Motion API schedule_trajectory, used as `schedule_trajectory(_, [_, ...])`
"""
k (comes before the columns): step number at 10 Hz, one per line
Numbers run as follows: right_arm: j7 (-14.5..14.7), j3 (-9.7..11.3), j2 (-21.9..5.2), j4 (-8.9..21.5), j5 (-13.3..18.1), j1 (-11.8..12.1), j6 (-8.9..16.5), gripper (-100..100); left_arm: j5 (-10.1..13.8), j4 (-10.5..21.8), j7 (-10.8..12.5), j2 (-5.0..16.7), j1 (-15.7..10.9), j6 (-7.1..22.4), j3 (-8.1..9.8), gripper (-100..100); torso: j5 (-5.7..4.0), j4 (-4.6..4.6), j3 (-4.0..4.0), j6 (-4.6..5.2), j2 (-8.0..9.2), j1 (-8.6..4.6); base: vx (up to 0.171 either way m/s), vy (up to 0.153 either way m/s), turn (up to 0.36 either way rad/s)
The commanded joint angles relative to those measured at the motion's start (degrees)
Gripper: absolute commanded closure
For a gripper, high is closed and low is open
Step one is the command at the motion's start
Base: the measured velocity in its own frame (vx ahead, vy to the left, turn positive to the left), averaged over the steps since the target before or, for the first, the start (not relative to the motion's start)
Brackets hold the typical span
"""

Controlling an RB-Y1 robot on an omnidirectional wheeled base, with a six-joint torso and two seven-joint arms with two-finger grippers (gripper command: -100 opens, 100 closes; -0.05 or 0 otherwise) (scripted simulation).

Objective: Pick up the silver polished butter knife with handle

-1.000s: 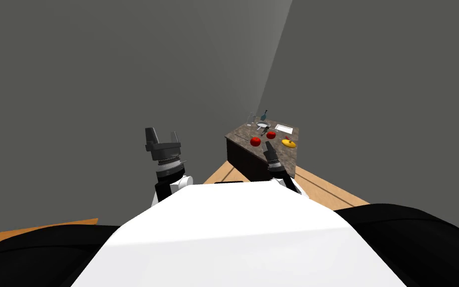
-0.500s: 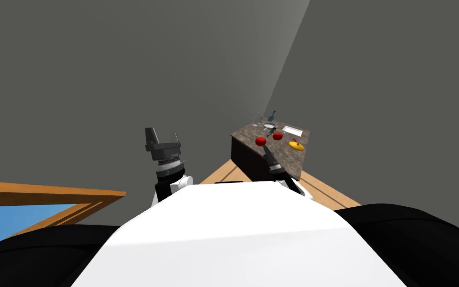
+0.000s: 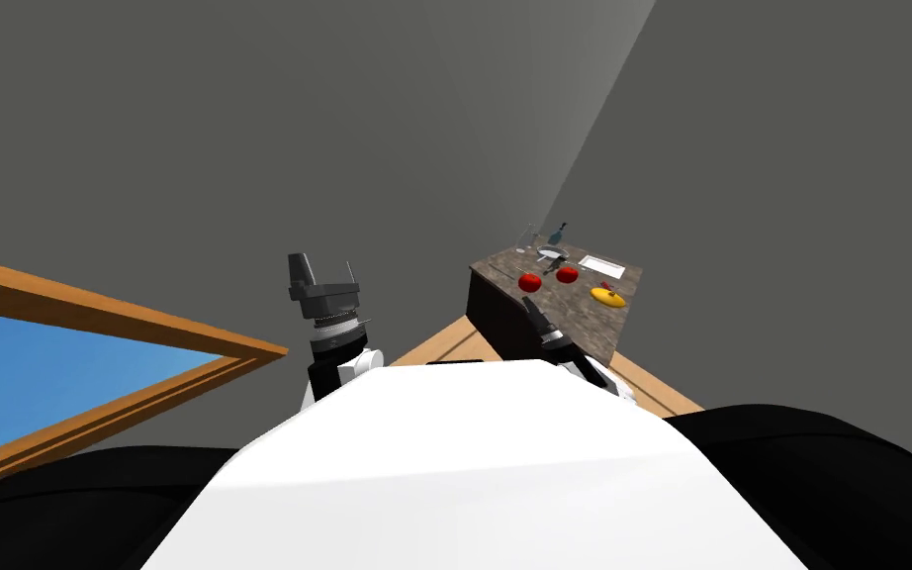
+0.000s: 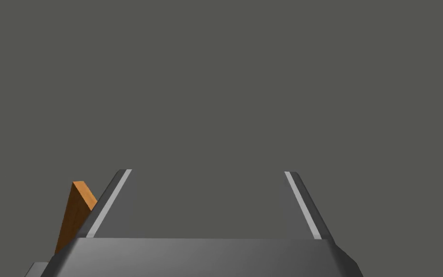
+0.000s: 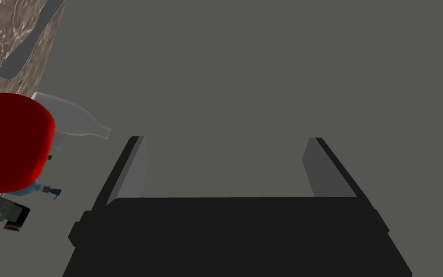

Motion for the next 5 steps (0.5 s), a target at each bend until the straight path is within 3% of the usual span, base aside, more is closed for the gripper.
schedule_trajectory(1, [1.46, 1.28, -2.86, 2.86, -0.75, -0.02, -0.36, -100, 0.00, 0.00, 0.00, 0.00, 0.00, 0.00, 0.00, 0, 0.00, 0.00, 0.00, 0.00, 0.00, 0.00, -0.052, 0.023, 0.314])
schedule_trajectory(2, [1.46, 1.28, -3.22, 3.27, -0.75, -0.02, -0.36, -100, 0.00, 0.00, 0.00, 0.00, -0.01, 0.00, -0.01, 0, 0.00, 0.00, 0.00, -0.06, 0.00, 0.01, -0.036, 0.012, 0.191])
schedule_trajectory(5, [3.54, 3.26, -8.29, 8.15, -2.16, 0.29, -0.96, -100, 0.00, 0.00, 0.00, 0.00, 0.00, 0.00, 0.00, 0, -0.01, -0.02, -0.06, 0.01, -0.10, -0.05, -0.021, 0.015, 0.281])
